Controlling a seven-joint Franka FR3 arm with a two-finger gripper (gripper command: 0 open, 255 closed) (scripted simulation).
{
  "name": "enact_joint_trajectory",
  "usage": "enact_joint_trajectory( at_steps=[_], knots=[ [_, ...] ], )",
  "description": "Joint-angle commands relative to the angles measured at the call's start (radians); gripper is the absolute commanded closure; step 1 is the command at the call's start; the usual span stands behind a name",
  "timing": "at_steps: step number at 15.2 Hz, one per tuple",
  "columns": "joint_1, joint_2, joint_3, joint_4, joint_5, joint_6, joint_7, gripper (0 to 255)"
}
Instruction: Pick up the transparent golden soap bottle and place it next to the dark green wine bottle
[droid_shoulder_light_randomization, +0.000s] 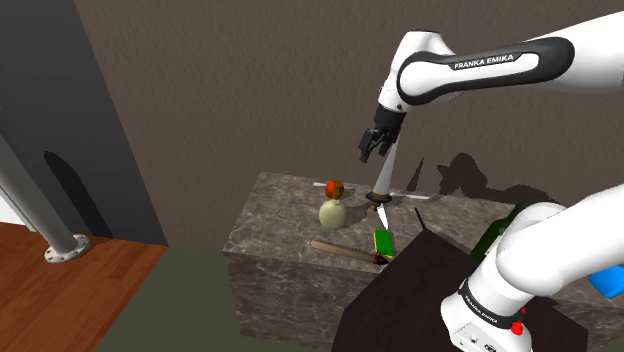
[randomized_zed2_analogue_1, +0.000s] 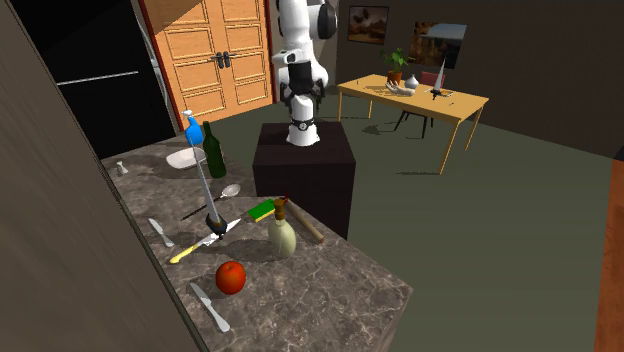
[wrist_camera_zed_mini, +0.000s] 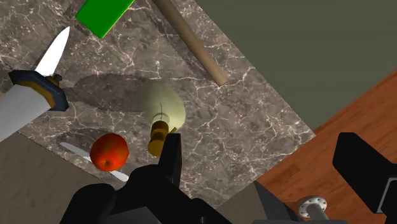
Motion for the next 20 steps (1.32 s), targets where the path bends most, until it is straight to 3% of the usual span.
enact_joint_trajectory(
  at_steps=[1,11,20],
  knots=[
    [-0.005,0.068,-0.014,0.005,-0.002,0.059,-0.026,0],
    [-0.019,0.436,-0.072,0.114,0.034,0.295,-0.156,0],
    [-0.056,0.788,-0.082,0.325,0.106,0.412,-0.276,0]
  ],
)
